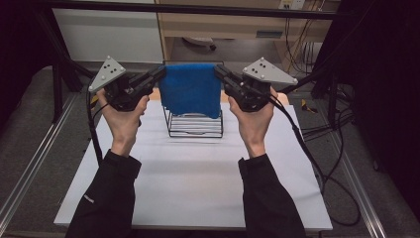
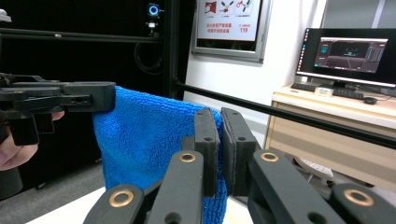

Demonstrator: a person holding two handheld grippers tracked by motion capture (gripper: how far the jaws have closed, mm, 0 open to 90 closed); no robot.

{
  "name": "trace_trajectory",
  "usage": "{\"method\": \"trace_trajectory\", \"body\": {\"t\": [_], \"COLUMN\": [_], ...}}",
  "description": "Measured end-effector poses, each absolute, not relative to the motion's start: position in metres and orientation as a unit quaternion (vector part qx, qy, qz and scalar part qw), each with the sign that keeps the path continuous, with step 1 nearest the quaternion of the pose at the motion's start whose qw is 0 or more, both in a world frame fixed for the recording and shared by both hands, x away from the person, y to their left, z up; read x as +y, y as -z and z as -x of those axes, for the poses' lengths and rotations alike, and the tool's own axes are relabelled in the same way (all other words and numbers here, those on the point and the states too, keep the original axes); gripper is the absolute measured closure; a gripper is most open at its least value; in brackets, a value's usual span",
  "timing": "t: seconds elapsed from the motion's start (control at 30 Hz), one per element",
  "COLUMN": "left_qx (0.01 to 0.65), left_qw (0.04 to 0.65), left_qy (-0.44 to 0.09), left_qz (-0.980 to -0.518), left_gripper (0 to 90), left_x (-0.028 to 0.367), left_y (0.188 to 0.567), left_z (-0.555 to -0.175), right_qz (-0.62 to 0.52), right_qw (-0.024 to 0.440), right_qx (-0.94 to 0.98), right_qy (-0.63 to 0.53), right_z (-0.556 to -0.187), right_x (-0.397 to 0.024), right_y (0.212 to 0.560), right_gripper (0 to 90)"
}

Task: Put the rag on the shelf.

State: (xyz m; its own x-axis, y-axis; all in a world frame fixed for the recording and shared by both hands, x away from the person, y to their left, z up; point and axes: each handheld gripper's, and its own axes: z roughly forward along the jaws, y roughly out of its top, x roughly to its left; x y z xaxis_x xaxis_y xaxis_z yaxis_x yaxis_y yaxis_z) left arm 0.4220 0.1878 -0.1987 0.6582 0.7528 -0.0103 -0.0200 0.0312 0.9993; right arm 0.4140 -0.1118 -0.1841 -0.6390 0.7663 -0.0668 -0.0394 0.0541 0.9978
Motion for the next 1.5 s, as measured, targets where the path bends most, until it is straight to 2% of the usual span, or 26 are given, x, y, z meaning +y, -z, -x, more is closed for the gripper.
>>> {"method": "trace_trajectory", "body": {"t": [0.3, 0.77, 1.5], "left_qx": [0.285, 0.289, 0.308], "left_qw": [0.663, 0.654, 0.645], "left_qy": [-0.303, -0.326, -0.329], "left_qz": [-0.622, -0.619, -0.616], "left_gripper": [85.6, 85.6, 85.6], "left_x": [0.183, 0.186, 0.176], "left_y": [0.180, 0.157, 0.150], "left_z": [-0.432, -0.454, -0.495], "right_qz": [-0.276, -0.280, -0.299], "right_qw": [0.341, 0.341, 0.349], "right_qx": [0.642, 0.636, 0.631], "right_qy": [-0.629, -0.633, -0.625], "right_z": [-0.425, -0.449, -0.486], "right_x": [-0.112, -0.107, -0.107], "right_y": [0.162, 0.146, 0.141], "right_gripper": [86.3, 86.3, 86.3]}}
